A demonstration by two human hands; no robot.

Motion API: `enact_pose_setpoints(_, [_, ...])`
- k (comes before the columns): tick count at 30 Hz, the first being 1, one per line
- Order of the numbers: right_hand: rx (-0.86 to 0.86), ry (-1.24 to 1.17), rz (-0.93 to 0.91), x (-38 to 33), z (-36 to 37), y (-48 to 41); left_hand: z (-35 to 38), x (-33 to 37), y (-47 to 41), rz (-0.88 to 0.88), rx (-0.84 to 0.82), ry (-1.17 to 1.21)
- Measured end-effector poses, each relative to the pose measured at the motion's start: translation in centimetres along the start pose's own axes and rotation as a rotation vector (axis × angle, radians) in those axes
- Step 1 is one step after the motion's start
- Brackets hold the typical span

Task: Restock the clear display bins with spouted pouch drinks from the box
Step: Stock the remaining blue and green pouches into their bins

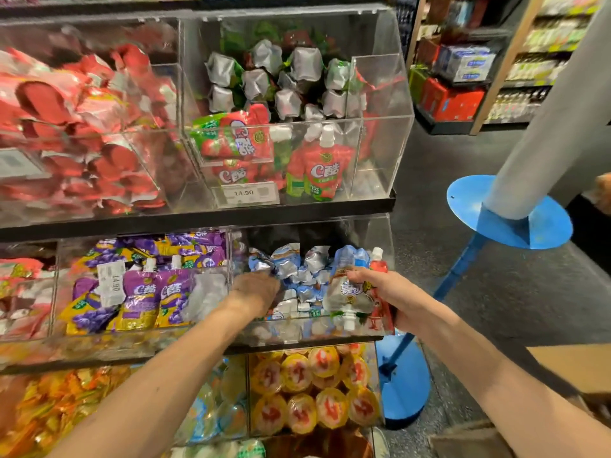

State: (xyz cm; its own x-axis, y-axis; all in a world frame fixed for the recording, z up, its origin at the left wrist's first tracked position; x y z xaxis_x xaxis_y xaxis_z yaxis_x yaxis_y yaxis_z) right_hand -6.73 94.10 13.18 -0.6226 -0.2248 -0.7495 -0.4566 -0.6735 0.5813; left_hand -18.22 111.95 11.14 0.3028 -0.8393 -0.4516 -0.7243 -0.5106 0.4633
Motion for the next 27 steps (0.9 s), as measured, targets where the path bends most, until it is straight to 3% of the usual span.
enact_pose_setpoints(3, [0.007,0.021,0.007,-0.3,0.5,-0.4,-2.6,-1.4,0.6,0.081,0.108,0.694])
enact_pose_setpoints(5, [0.011,0.019,-0.012,-1.0,1.2,-0.6,-4.7,-0.8,2.0,0.151,0.096,1.136])
enact_pose_setpoints(7, [-0.018,0.011,-0.044,-1.8,2.5,-0.9,-6.1,1.1,2.9,0.22,0.039,1.291])
enact_pose_setpoints(10, [-0.047,0.05,-0.077,-2.8,3.9,-1.2,-7.1,1.5,2.7,0.2,0.107,1.277])
enact_pose_setpoints(16, [0.152,0.168,-0.179,-4.8,1.5,-1.7,-6.0,-2.7,1.3,0.003,0.262,1.281])
enact_pose_setpoints(23, [0.179,0.196,-0.24,-6.7,0.0,-0.8,-6.2,-3.5,0.8,-0.044,0.381,0.963])
enact_pose_setpoints(27, [0.202,0.208,-0.216,-6.3,-0.7,-0.8,-7.4,0.8,-0.5,0.108,0.443,0.69])
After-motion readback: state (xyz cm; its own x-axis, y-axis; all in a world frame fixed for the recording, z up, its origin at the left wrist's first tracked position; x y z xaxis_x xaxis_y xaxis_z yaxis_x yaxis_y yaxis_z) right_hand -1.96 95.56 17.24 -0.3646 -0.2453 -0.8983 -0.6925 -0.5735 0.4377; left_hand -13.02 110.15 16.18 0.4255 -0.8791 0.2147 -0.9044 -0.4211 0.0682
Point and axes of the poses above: each hand's wrist, its own y-axis away from the middle knuckle, its own z-axis out of the palm, x = y × z, the point moved 10 cm from there along -y, towards the middle knuckle, and after that the axes turned 15 degrees about -y, right-handed, at the moved point
